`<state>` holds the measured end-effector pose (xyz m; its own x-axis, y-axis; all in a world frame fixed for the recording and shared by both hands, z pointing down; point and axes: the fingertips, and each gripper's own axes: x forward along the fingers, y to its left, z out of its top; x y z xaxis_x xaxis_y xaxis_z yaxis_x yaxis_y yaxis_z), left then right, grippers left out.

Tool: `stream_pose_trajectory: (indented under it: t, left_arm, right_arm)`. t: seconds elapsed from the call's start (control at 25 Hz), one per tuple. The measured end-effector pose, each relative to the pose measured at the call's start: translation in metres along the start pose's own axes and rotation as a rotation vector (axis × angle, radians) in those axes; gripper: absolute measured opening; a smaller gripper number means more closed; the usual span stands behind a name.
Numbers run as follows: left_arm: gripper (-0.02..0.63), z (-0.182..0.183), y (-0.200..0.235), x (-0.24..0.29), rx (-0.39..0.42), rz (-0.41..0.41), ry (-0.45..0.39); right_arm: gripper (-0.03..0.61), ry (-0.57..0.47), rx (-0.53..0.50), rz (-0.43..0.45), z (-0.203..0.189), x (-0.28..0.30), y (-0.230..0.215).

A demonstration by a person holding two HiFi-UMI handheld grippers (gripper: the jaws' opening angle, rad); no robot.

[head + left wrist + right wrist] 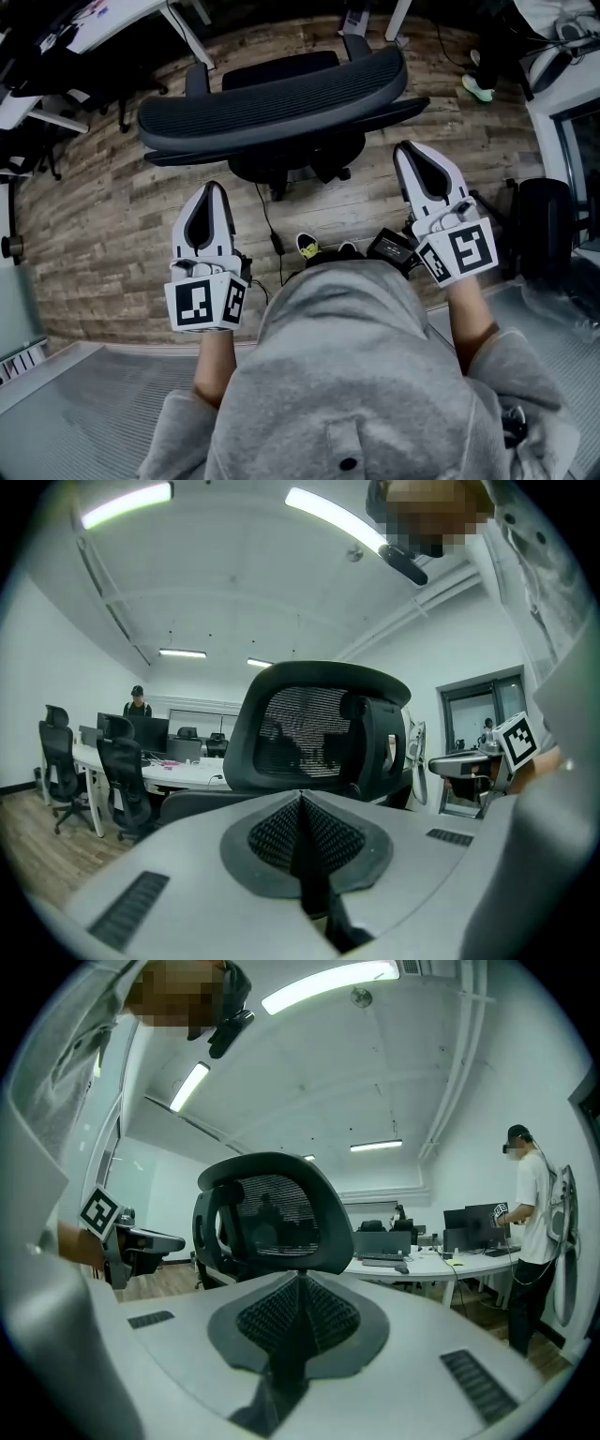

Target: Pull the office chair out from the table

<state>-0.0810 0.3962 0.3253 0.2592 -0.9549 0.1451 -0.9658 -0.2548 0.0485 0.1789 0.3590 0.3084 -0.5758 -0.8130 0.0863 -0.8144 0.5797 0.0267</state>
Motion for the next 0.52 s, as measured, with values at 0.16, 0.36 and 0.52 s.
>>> stream_pose_trajectory:
  t: [0.16,0.36,0.52]
  left_arm:
    - [0.012,0.002,0.004,-0.003,0.009,-0.002,-0.004]
    - [0.012,0.002,0.01,-0.002,0.015,-0.001,-0.005]
    - [0.012,0.003,0.015,0.001,0.019,-0.003,0.003]
  right_arm:
    - [0.046,0.003,-0.032,0.01,0.002,0.003,0.008]
    - [0.046,0.005,-0.042,0.017,0.004,0.009,0.012]
    - [0.046,-0.001,-0.032,0.02,0.007,0.014,0.013]
